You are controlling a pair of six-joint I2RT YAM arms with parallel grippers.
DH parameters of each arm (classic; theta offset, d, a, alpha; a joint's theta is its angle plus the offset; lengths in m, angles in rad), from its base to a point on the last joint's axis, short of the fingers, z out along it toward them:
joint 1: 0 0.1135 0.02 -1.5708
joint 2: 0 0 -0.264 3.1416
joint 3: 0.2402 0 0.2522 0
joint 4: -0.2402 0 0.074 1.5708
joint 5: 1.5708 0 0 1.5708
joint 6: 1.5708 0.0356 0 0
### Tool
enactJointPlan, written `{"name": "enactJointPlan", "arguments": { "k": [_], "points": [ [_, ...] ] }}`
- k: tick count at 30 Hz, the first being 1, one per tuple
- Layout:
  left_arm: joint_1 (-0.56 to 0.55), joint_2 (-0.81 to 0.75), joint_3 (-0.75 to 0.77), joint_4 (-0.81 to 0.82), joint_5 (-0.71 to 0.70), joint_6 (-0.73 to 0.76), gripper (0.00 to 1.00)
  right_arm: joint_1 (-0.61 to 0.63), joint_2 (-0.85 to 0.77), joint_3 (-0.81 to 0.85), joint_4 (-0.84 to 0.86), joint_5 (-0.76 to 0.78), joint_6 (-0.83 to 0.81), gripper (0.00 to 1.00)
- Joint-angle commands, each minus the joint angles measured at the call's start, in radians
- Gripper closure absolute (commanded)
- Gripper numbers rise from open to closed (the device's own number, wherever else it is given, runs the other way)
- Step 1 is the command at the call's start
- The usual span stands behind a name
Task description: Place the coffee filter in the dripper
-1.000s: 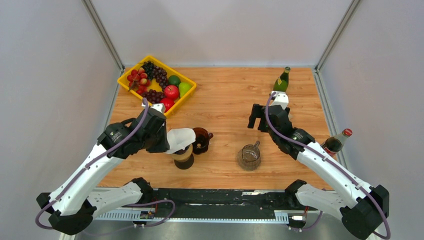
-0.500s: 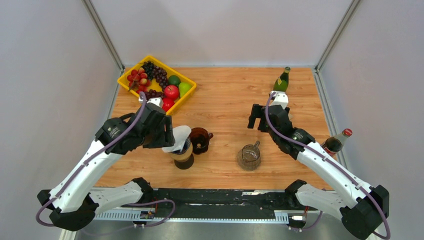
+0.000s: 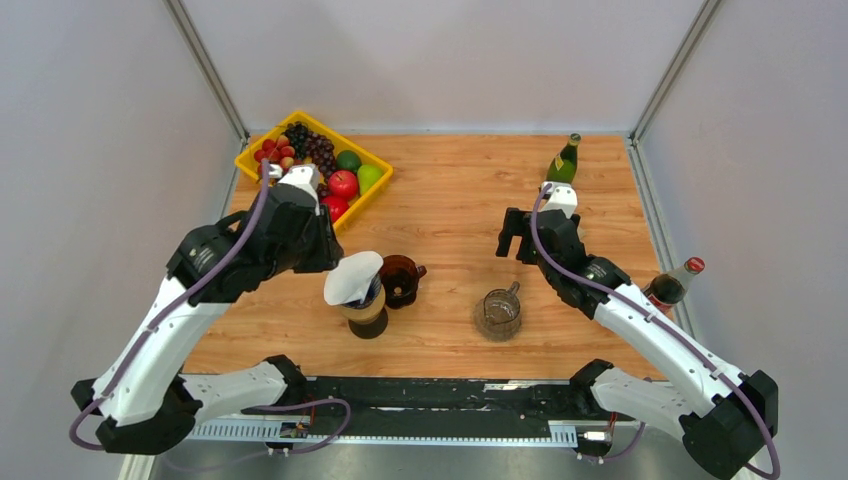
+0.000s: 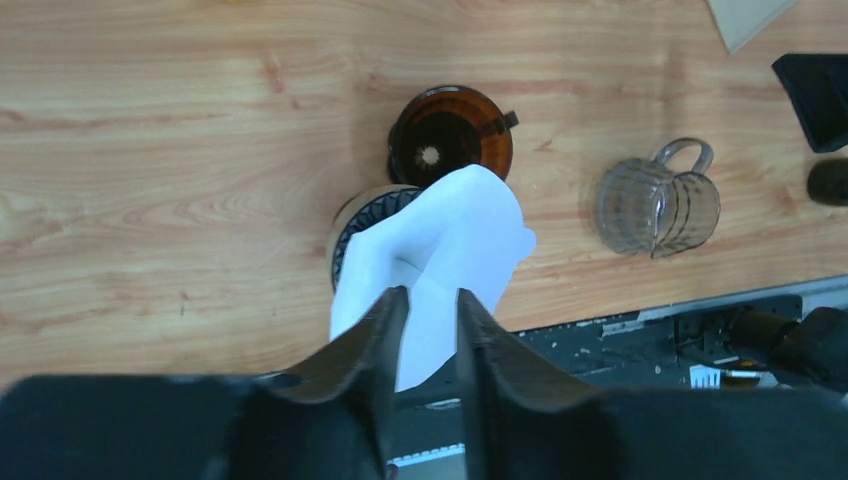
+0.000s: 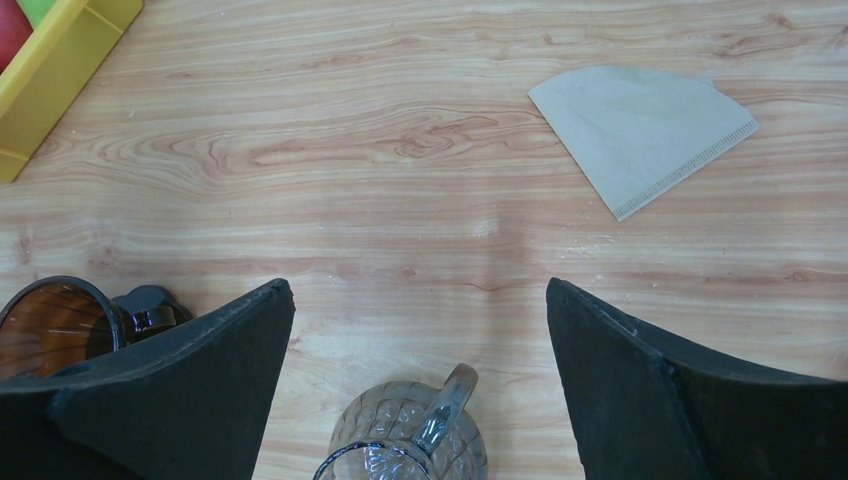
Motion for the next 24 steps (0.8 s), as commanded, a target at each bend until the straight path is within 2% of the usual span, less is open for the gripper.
{"name": "enactJointPlan", "arguments": {
  "k": [1, 3, 11, 24],
  "points": [
    [0.0, 0.077, -0.04, 0.075, 0.078, 0.064, 0.71, -0.005, -0.019, 0.0, 0.033, 0.003, -0.019, 0.0],
    [0.0, 0.094, -0.071, 0.083, 0.092, 0.072, 0.76, -0.006, -0.02, -0.002, 0.033, 0.002, -0.02, 0.0],
    [0.001, 0.106, -0.248, 0.163, 0.18, 0.069, 0.84, -0.005, -0.018, 0.002, 0.034, -0.021, -0.021, 0.0],
    [0.001, 0.127, -0.339, 0.184, 0.207, 0.082, 0.85, -0.005, -0.016, 0.0, 0.035, -0.027, -0.026, 0.0]
  ]
}}
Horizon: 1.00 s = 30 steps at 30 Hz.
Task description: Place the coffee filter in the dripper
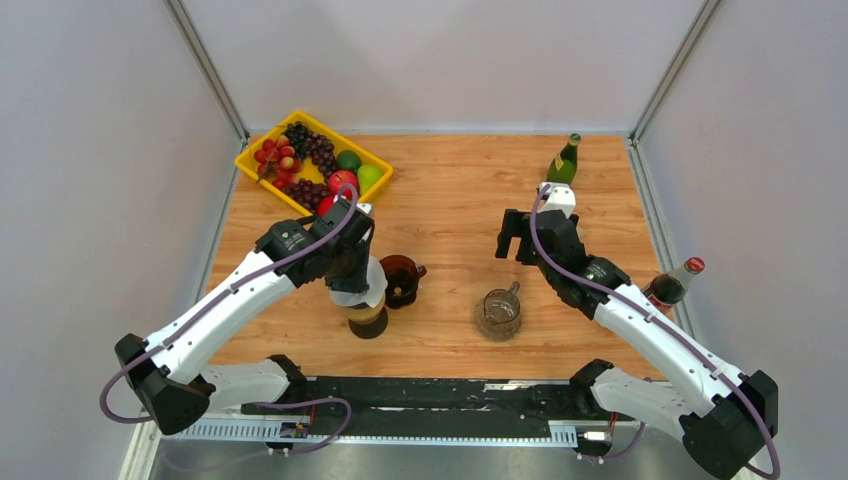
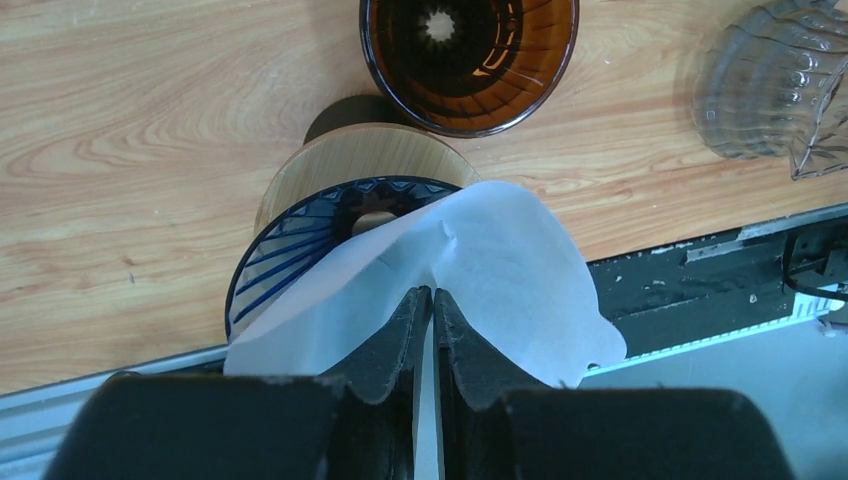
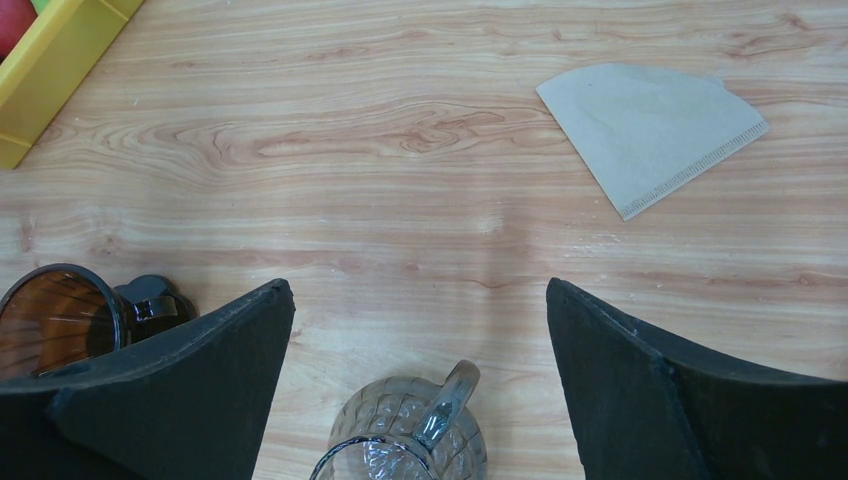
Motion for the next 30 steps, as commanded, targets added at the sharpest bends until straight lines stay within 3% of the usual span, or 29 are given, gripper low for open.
{"name": "enactJointPlan", "arguments": {
  "k": [1, 14, 21, 30],
  "points": [
    [0.0, 0.012, -0.001, 0.031, 0.003, 0.018, 0.85, -0.005, -0.015, 0.001, 0.034, -0.008, -0.014, 0.0],
    [-0.001, 0.049, 0.054, -0.033, -0.082, 0.022, 0.8, -0.005, -0.013, 0.003, 0.035, 0.001, -0.021, 0.0],
    [-0.001, 0.026, 0.101, 0.004, 0.014, 0.057, 0.72, -0.005, -0.012, 0.003, 0.035, 0.002, -0.024, 0.0],
    [-0.001, 0.034, 0.103, -0.068, -0.096, 0.045, 0.74, -0.005, -0.011, 0.004, 0.034, 0.002, -0.027, 0.0]
  ]
}}
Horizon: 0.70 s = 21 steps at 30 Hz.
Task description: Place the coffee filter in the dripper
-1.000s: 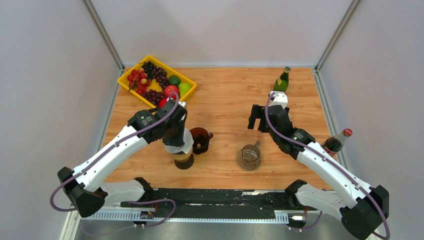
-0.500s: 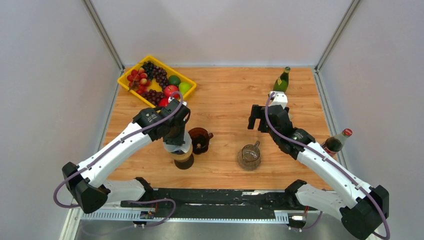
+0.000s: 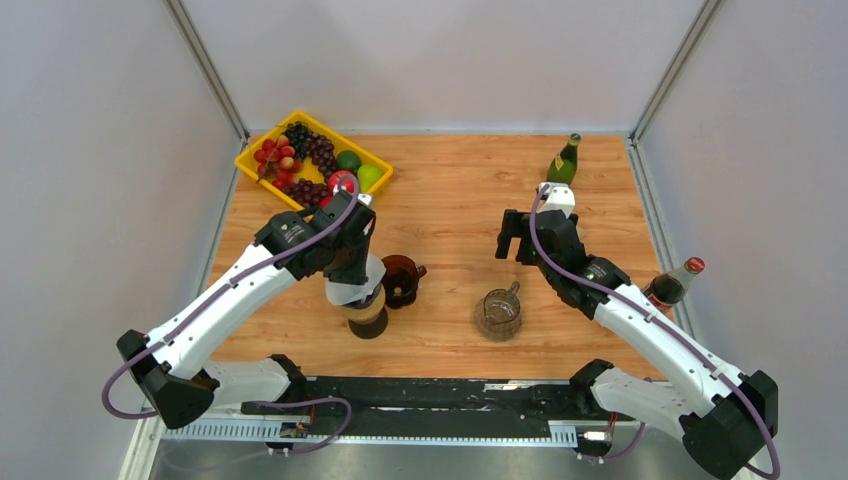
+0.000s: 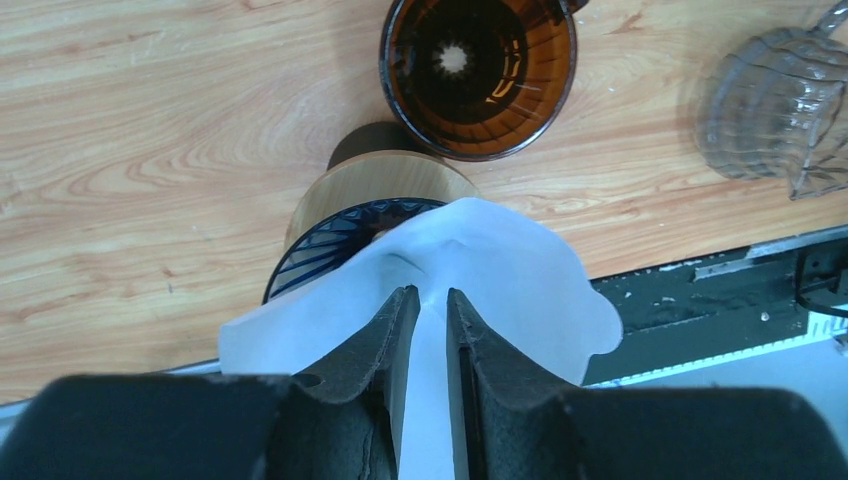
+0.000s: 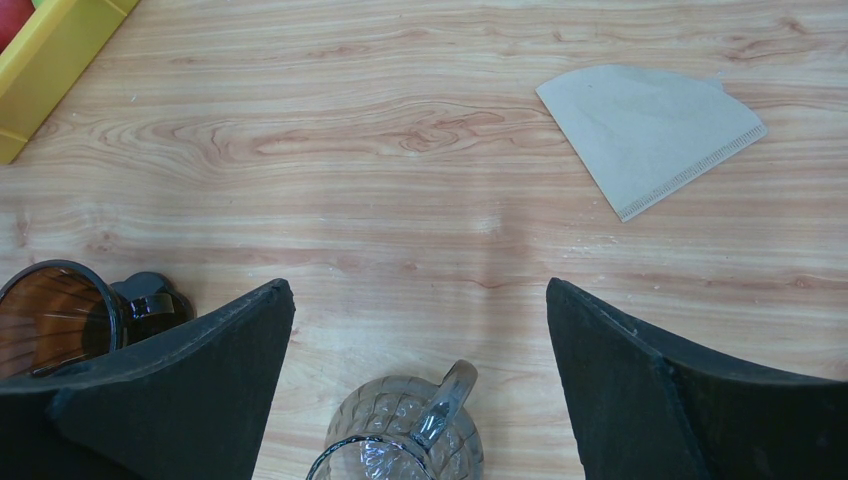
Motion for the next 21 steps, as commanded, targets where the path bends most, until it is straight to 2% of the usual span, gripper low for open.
{"name": "enactJointPlan", "arguments": {
  "k": [1, 8, 17, 21],
  "points": [
    [0.0, -0.002, 0.017, -0.038, -0.045, 0.021, 0.74, -0.005, -0.01, 0.004, 0.034, 0.005, -0.014, 0.0],
    [-0.001, 0.012, -0.028, 0.013, 0.071, 0.084, 0.78, -0.005, -0.014, 0.003, 0.033, 0.004, -0.015, 0.0],
    [0.0, 0.034, -0.041, -0.012, 0.039, 0.073, 0.8, -0.005, -0.022, 0.004, 0.033, -0.001, -0.017, 0.0],
    [0.0, 0.028, -0.043, 0.017, 0.099, 0.079, 0.78, -0.005, -0.022, 0.004, 0.033, -0.005, -0.018, 0.0]
  ]
}}
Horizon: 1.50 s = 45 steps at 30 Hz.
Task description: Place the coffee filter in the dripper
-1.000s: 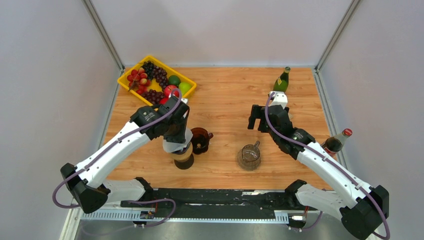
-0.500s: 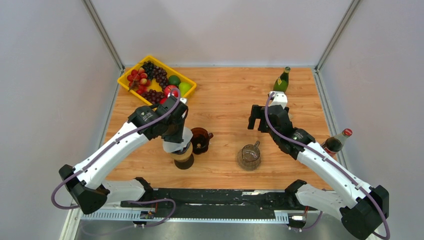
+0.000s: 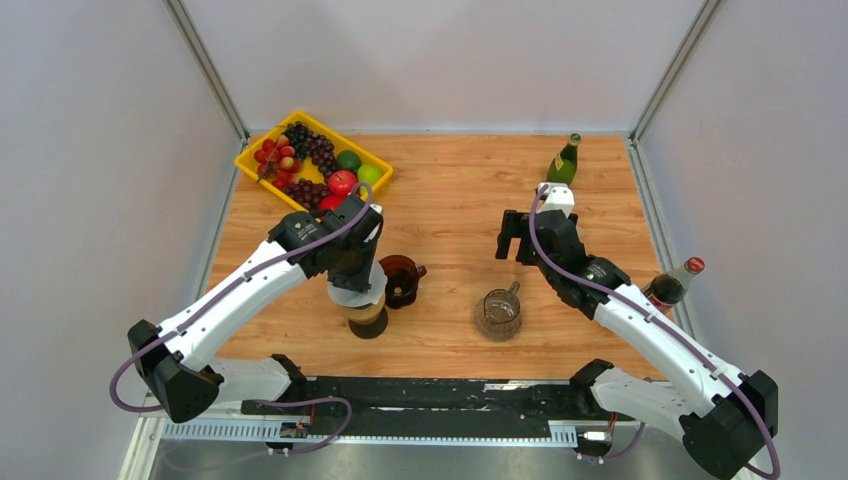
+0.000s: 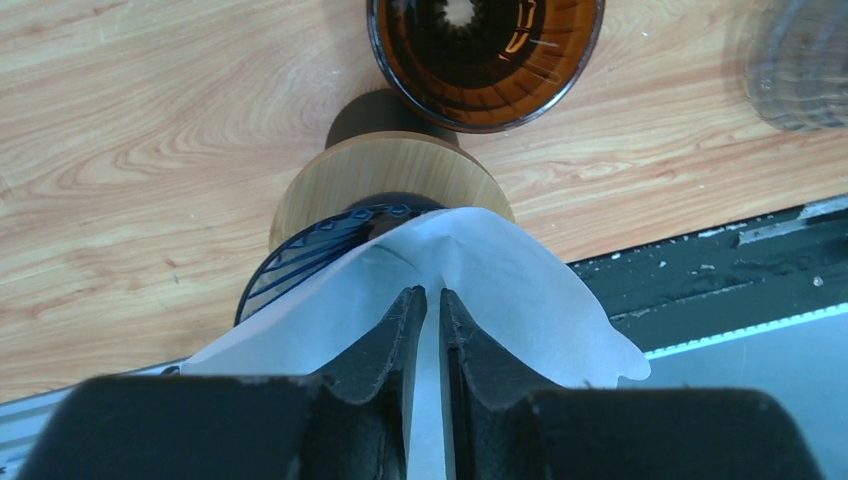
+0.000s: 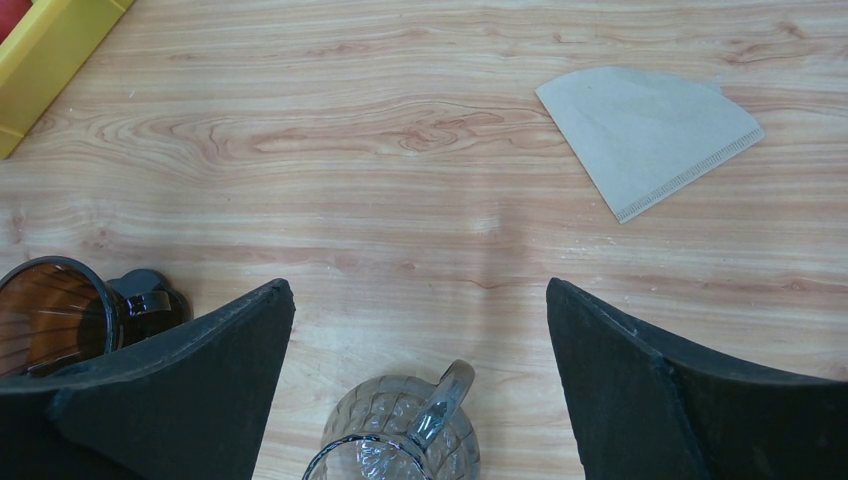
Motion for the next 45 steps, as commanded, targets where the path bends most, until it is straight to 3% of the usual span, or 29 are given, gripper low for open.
{"name": "enactJointPlan", "arguments": {
  "k": [1, 5, 9, 12, 15, 24, 45],
  "points": [
    [0.0, -0.014, 0.003, 0.029, 0.077, 0.02, 0.71, -0.005, -0.021, 0.006, 0.034, -0.004, -0.007, 0.0],
    [0.0, -0.03, 0.007, 0.03, 0.067, 0.007, 0.53, -0.005, -0.019, 0.005, 0.033, -0.006, -0.008, 0.0],
    [0.0, -0.03, 0.001, 0.015, 0.053, -0.001, 0.43, -0.005, -0.015, 0.007, 0.033, -0.004, -0.008, 0.0],
    [0.0, -0.028, -0.001, 0.009, 0.036, -0.004, 0.4, -0.004, -0.012, 0.008, 0.033, -0.005, -0.008, 0.0],
    [-0.001, -0.022, 0.003, -0.001, 0.01, -0.006, 0.42, -0.005, -0.011, 0.009, 0.034, -0.004, -0.009, 0.0],
    [0.0, 0.004, 0.002, -0.011, -0.041, -0.004, 0.59, -0.005, -0.007, 0.008, 0.033, 0.003, -0.008, 0.0],
    [-0.001, 0.073, -0.1, 0.015, -0.16, -0.01, 0.65, -0.005, 0.016, 0.003, 0.032, 0.025, -0.013, 0.0]
  ]
}}
